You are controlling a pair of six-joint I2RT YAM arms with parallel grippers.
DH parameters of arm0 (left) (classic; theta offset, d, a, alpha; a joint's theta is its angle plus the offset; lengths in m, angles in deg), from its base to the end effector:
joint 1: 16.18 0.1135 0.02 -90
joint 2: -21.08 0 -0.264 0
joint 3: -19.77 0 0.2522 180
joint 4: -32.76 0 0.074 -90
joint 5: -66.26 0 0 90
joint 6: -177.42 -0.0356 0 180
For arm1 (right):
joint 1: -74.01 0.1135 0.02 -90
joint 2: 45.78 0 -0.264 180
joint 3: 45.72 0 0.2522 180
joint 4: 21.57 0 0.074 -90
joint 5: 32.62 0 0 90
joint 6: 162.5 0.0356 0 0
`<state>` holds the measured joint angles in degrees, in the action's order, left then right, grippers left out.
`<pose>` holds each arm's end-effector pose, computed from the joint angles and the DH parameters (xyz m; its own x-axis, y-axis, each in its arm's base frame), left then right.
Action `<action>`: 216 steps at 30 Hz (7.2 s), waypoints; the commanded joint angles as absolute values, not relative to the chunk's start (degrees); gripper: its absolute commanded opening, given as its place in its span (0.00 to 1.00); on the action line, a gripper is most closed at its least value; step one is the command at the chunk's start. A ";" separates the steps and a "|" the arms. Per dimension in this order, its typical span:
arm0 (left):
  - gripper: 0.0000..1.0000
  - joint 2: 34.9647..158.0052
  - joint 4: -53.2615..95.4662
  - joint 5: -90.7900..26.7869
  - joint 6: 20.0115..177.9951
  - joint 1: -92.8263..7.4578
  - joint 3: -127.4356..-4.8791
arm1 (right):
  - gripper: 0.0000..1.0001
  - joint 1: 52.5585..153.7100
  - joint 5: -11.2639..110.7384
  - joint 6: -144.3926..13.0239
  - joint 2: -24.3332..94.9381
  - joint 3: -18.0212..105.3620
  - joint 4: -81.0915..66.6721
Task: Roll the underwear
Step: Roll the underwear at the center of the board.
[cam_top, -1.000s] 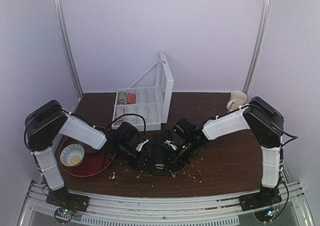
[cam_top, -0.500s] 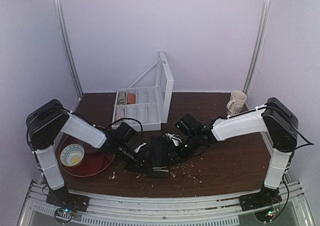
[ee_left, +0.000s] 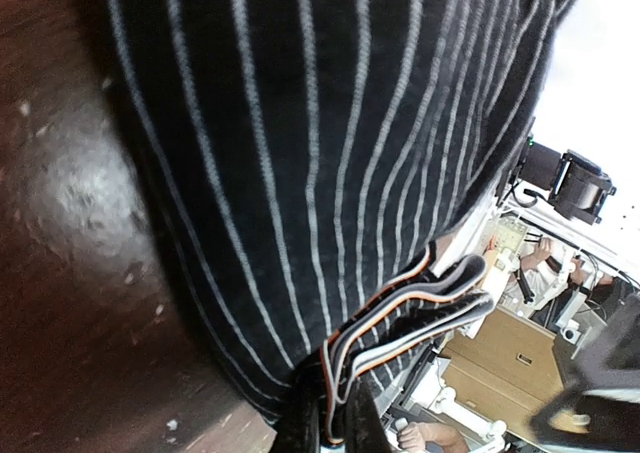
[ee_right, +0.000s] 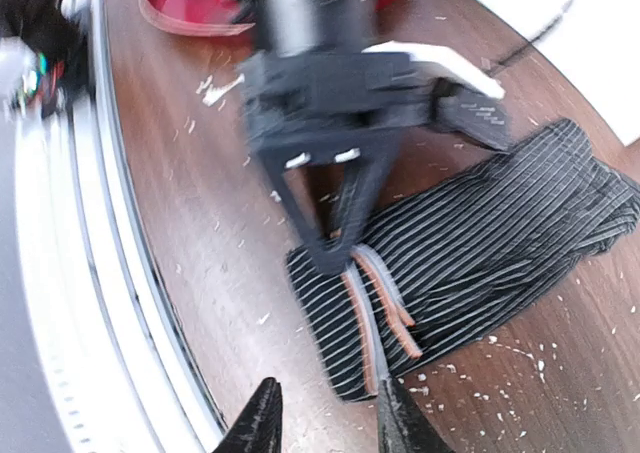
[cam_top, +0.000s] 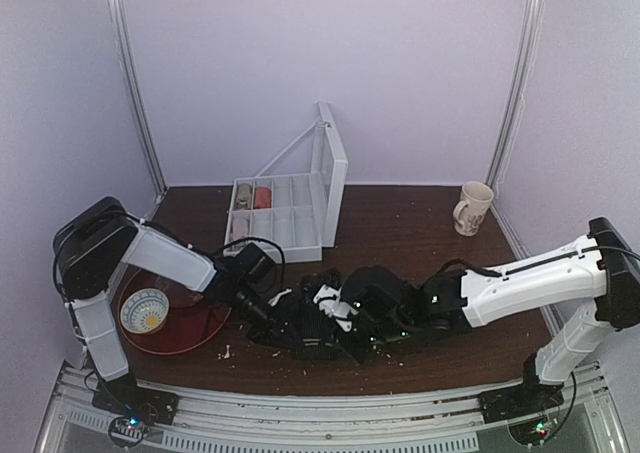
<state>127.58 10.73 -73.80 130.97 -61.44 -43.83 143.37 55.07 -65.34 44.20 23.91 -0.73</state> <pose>0.2064 -0.2471 0.1072 -0.9338 0.3140 0.1714 0.0570 0.6036 -0.7953 0.1181 0.3176 0.2176 -0.3482 -0.5711 -0.7434 -0.9094 0.3981 0.1201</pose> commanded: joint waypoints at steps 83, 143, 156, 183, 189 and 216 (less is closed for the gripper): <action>0.28 113.48 -1.68 -74.19 127.82 -51.42 -43.87 | 0.00 147.97 55.87 -81.71 63.40 41.37 16.85; 0.13 106.86 -1.66 -64.47 131.67 -50.37 -37.09 | 0.00 132.89 16.17 -48.00 72.64 28.49 -9.46; 0.14 105.78 0.16 -63.60 132.38 -50.34 -36.26 | 0.00 132.16 9.94 -35.60 75.15 19.75 -29.86; 0.45 107.30 23.81 -68.29 120.53 -56.45 -25.03 | 0.00 128.81 5.15 -37.43 76.91 21.52 -22.38; 0.47 107.14 31.71 -66.76 120.42 -58.06 -22.70 | 0.00 128.47 2.74 -36.77 77.23 21.29 -22.78; 0.50 114.77 54.85 -74.33 119.45 -62.17 -17.87 | 0.00 127.21 0.69 -34.97 77.87 21.61 -22.58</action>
